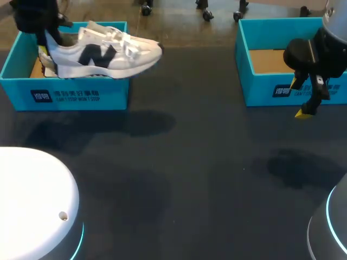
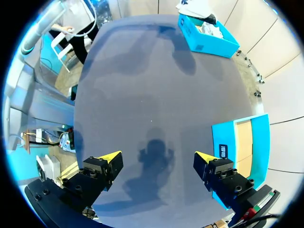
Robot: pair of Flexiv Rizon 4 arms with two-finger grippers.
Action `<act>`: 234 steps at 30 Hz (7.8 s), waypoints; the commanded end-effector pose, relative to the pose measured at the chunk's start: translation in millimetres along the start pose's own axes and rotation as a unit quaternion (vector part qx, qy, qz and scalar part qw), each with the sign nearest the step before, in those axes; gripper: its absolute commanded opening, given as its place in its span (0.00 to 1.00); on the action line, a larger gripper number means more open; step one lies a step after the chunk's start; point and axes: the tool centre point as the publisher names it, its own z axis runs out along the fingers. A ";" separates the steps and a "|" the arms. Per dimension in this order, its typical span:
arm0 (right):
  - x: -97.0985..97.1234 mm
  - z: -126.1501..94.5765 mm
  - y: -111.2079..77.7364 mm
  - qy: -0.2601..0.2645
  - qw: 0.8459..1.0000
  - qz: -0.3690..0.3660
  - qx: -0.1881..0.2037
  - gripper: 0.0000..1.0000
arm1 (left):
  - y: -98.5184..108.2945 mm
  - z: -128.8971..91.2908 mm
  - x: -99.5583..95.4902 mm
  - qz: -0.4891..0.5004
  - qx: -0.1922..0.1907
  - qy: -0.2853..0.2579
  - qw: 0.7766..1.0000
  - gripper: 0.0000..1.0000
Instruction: Take the shoe out of the shoebox, open the shoe tongue, remove and reinsert the insole, then place the shoe into the shoebox
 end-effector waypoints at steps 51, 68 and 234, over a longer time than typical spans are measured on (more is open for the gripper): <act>-1.1 0.6 1.1 0.001 1.000 0.001 0.002 1.00 | -160.8 85.4 -252.1 -0.061 -0.037 0.008 0.997 0.00; -1.1 0.6 1.1 0.001 1.000 0.001 0.002 1.00 | -152.9 156.6 -254.9 -0.069 -0.014 0.016 0.997 0.00; -1.1 0.6 1.1 0.001 1.000 0.001 0.002 1.00 | -163.8 207.3 -134.5 -0.592 0.366 -0.480 0.534 1.00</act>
